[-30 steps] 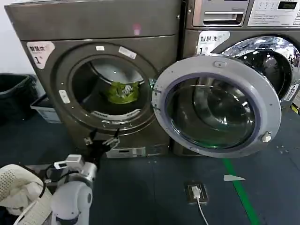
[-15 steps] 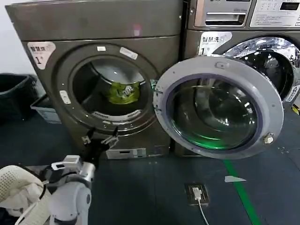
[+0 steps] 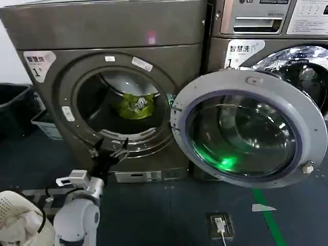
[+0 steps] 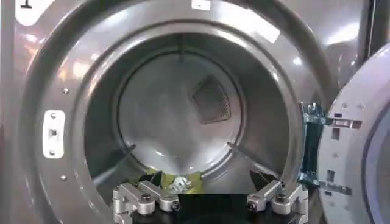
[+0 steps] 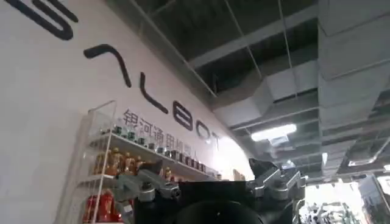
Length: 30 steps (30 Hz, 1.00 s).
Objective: Grasp the clothes from the dryer.
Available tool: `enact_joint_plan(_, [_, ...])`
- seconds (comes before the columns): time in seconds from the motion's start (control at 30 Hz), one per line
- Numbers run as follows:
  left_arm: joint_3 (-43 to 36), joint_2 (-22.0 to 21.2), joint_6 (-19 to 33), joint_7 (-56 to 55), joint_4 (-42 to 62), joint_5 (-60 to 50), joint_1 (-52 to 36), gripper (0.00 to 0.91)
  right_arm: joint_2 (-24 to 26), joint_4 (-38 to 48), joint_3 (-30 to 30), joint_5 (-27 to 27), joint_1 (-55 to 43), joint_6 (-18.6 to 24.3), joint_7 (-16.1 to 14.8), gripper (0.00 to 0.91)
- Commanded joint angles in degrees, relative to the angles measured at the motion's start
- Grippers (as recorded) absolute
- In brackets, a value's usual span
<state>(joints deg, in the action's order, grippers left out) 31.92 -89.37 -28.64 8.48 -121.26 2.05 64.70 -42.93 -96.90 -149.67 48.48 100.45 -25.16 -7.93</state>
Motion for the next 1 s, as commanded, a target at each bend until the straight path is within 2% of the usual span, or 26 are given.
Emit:
enact_joint_plan(0.03, [-0.06, -0.02, -0.03, 0.08, 0.13, -0.01, -0.02, 0.907, 0.00, 0.05, -0.07, 0.11, -0.02, -0.01, 0.04, 0.907])
enact_joint_plan(1.0, [-0.17, 0.31, -0.08, 0.29, -0.08, 0.17, 0.18, 0.907, -0.33, -0.17, -0.57, 0.28, 0.44, 0.08, -0.09, 0.907])
